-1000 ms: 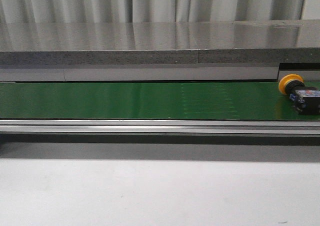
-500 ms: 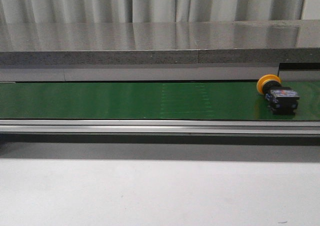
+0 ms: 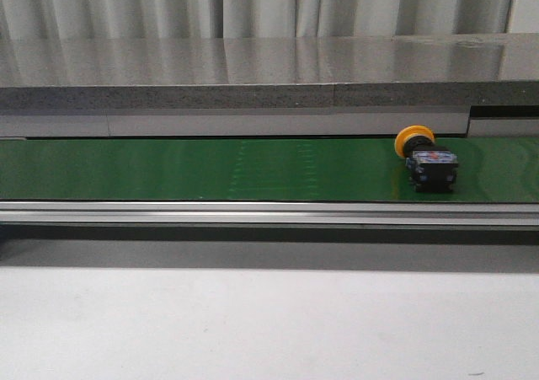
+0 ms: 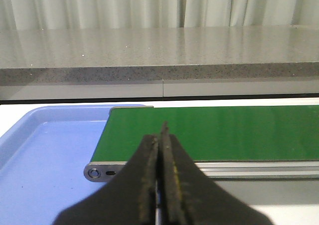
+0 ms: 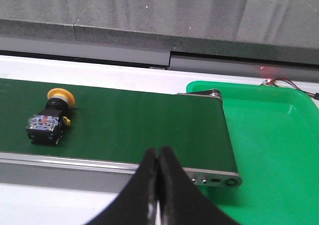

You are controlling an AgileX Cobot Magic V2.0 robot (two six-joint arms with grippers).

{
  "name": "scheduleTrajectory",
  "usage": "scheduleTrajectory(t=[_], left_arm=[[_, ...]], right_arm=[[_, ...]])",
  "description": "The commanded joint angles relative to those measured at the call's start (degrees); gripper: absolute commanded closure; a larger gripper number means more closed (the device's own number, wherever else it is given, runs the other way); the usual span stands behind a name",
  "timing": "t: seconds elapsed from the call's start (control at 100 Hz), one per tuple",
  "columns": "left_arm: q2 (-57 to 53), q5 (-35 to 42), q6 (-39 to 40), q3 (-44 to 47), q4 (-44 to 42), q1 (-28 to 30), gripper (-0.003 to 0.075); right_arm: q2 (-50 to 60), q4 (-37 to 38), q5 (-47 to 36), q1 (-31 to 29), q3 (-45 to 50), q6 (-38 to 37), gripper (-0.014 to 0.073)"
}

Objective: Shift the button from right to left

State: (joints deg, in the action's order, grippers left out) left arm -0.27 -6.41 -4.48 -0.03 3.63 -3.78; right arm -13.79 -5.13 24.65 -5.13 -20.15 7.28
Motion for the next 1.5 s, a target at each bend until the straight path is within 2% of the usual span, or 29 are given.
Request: scheduleTrajectory(t=[0.0,0.44,0.54,1.05,1.18,1.35,1.42,1.47,1.49], left_arm=[[-1.8,4.3,0.6,2.6,0.0,-0.3,0.0741],[-1.8,6.7,0.6,2.6,0.0,-0.3,0.0741],[-1.7,9.1,0.6,1.3,2.9,-0.3,0.0741],[7.5,-8.4,0.6,-18.0,3.4,-0.3,0.0741],[14.1,-13.9,0.6,-22.6,3.4,-0.3,0.0741],[24.2,-17.1,0.6,-28.2,3.4,-0.3,0.0737],[28.2,-18.2,0.6,-30.6,3.5,-0.3,0.0703],[31.0,-19.2,0.6,-32.4,3.5,-0.3,0.0641],[32.5,-19.6,0.6,-33.3,3.5,-0.3,0.0589]], right_arm=[[-0.4,-0.5,-4.8,0.1,-1.4,0.6,0.0661],[-0.4,-0.5,-4.7,0.1,-1.4,0.6,0.0661],[-0.4,-0.5,-4.7,0.1,-1.4,0.6,0.0661],[-0.4,-0.5,-4.7,0.1,-1.4,0.6,0.0661],[-0.4,-0.5,-4.7,0.1,-1.4,0.6,0.0661],[-0.4,-0.5,-4.7,0.1,-1.4,0.6,0.0661],[-0.4,-0.5,-4.7,0.1,-1.4,0.6,0.0661],[-0.4,-0.5,-4.7,0.1,-1.4,0.6,0.0661],[-0.4,-0.5,-4.7,0.1,-1.4,0.6,0.0661]])
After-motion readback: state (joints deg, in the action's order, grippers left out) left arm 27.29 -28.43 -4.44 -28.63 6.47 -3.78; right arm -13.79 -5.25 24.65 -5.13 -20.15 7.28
